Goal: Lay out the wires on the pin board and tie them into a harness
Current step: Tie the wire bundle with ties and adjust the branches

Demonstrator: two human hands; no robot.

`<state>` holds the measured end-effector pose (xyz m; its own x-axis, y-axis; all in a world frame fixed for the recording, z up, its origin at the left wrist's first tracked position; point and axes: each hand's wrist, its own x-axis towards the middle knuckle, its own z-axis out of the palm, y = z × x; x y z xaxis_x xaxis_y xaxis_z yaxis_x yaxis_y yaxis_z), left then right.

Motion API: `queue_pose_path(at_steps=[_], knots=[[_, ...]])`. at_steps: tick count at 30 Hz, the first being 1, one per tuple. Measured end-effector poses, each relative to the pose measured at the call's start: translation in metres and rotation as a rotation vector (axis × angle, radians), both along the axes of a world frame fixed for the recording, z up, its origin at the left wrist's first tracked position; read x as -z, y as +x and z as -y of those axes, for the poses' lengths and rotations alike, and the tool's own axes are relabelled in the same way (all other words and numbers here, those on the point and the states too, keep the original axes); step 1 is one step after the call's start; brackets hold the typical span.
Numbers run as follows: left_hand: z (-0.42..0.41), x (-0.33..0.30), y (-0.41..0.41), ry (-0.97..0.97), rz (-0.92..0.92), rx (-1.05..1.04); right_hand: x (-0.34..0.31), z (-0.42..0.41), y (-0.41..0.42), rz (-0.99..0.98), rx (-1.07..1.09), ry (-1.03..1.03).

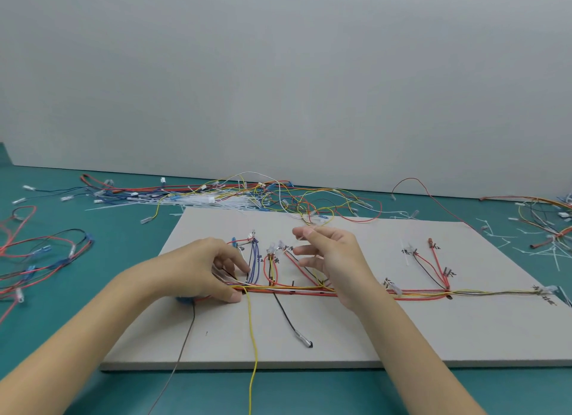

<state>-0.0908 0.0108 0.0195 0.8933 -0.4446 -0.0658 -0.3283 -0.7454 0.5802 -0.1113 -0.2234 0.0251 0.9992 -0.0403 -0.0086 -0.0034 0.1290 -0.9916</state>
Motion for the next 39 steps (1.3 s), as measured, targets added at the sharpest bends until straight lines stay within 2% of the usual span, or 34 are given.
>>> queue_pose_path(at_steps=[5,9,12,16,18,27,31,35,39], knots=[[-0.006,0.004,0.001,-0.01,0.026,0.003,0.0,-0.018,0.002,0.055,-0.008,-0.034],[-0.001,0.009,0.002,-0.196,0.094,-0.091,0.002,-0.027,-0.001,0.093,-0.064,-0.018],[0.01,0.011,-0.001,-0.258,0.174,-0.072,0.003,-0.03,-0.003,0.103,-0.11,0.014],[0.023,0.009,-0.006,-0.429,0.109,-0.001,0.003,-0.035,-0.006,0.095,-0.12,0.042],[0.024,0.009,-0.008,-0.456,0.093,0.021,0.002,-0.037,-0.007,0.078,-0.1,0.053],[0.017,0.008,-0.006,-0.359,0.14,0.024,0.003,-0.044,-0.005,0.077,0.03,0.049],[0.009,0.006,-0.006,-0.275,0.08,-0.009,0.003,-0.039,-0.001,0.086,0.028,0.021],[-0.007,-0.005,-0.002,-0.162,0.119,-0.036,0.001,-0.029,0.009,0.092,0.056,0.031],[-0.014,-0.006,-0.004,-0.089,0.037,-0.04,0.001,-0.029,0.015,0.098,0.05,0.035]])
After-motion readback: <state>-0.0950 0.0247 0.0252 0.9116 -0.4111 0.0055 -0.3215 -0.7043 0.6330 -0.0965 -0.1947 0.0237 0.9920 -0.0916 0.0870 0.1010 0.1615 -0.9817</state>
